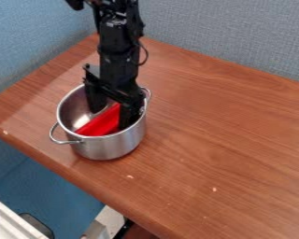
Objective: Move the red object from the metal pot to the table
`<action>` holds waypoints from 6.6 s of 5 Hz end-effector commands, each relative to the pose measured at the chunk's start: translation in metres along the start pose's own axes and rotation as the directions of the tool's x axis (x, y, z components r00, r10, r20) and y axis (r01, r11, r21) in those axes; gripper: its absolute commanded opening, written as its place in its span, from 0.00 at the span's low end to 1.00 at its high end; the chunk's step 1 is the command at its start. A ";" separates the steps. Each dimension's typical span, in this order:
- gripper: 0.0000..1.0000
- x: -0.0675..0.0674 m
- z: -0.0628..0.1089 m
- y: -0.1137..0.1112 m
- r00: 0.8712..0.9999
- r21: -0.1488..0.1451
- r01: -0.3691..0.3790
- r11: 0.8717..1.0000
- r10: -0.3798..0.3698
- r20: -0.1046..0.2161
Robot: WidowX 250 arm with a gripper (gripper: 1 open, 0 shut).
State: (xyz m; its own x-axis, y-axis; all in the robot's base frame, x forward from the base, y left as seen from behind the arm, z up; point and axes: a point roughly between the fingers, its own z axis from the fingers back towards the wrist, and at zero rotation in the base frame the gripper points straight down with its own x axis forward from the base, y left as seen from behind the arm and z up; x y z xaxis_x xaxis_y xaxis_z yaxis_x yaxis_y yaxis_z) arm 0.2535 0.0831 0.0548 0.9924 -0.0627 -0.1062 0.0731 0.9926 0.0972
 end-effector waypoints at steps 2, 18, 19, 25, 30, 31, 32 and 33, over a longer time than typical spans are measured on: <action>1.00 0.013 0.011 0.021 0.999 0.001 -0.041 0.999 0.041 0.016; 1.00 -0.010 -0.009 0.047 0.958 0.010 0.276 0.961 -0.276 0.080; 1.00 -0.013 -0.020 0.048 0.966 0.006 0.251 0.968 -0.251 0.062; 0.00 -0.017 -0.037 0.021 0.919 0.033 0.393 0.919 -0.394 0.017; 0.00 -0.021 0.053 0.048 0.965 0.077 0.255 0.964 -0.258 0.033; 0.00 -0.018 0.079 0.046 0.983 0.059 0.173 0.983 -0.176 0.050; 0.00 -0.032 0.069 0.027 0.978 0.061 0.196 0.979 -0.200 0.061; 0.00 -0.036 0.050 0.020 0.975 0.061 0.207 0.976 -0.211 0.065</action>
State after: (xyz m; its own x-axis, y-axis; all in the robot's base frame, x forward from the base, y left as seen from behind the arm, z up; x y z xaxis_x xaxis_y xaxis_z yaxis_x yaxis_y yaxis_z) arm 0.2207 0.1002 0.0984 0.9580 -0.2699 -0.0971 0.2792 0.9550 0.1001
